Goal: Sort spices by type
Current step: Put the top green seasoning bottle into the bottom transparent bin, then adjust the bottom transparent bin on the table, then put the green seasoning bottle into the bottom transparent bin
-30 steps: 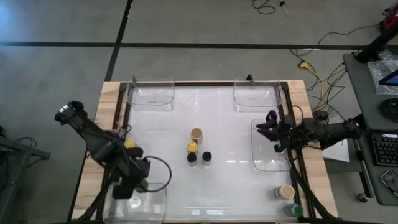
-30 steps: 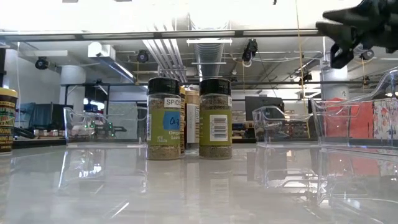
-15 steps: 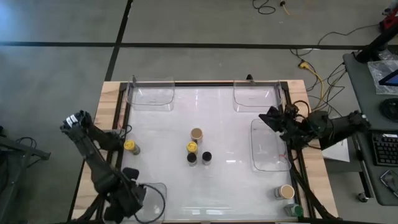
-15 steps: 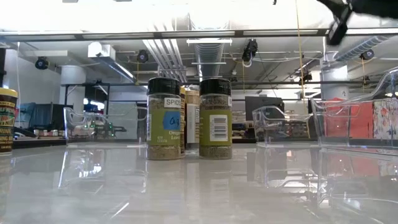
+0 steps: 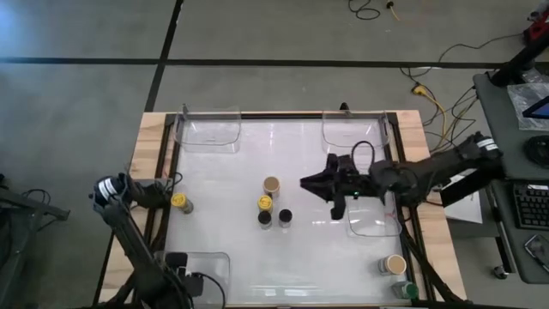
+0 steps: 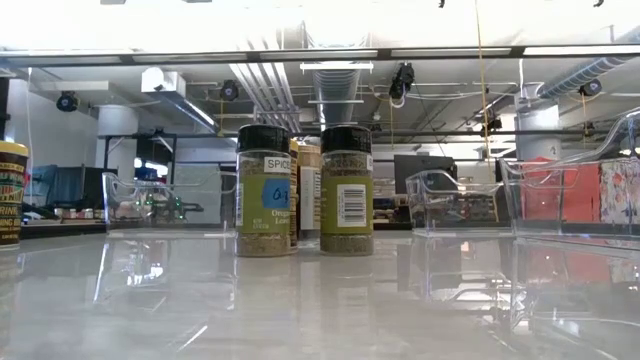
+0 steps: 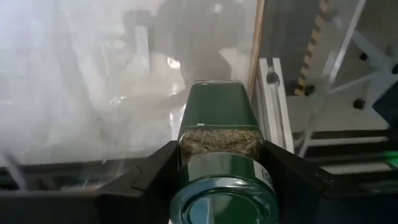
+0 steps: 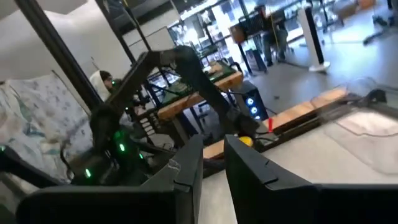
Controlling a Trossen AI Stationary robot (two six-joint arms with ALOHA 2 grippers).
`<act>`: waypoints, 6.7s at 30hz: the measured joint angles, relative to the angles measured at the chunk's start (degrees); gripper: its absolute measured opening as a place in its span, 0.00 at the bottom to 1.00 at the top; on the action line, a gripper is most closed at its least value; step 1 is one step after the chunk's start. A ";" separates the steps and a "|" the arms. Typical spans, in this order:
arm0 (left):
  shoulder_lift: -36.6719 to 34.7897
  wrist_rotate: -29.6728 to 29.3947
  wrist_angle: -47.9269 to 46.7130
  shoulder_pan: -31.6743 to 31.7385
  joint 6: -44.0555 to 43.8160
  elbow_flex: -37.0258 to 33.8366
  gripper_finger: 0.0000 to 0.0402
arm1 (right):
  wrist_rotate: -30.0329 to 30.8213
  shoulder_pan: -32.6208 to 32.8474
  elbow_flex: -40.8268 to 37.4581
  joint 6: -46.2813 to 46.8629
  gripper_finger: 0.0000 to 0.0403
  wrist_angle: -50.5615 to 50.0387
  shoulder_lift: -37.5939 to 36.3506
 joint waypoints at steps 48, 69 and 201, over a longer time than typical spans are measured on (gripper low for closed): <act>4.63 -10.36 2.39 -4.16 -4.44 4.16 0.49 | 9.58 14.30 26.94 2.63 0.14 -10.06 24.38; 4.60 -11.37 0.62 -4.16 -3.99 7.37 0.72 | 10.64 16.15 27.31 2.18 0.30 -10.08 24.44; -9.63 -60.20 15.05 7.47 10.05 8.93 0.72 | -48.72 43.36 22.90 78.68 0.83 -85.06 27.03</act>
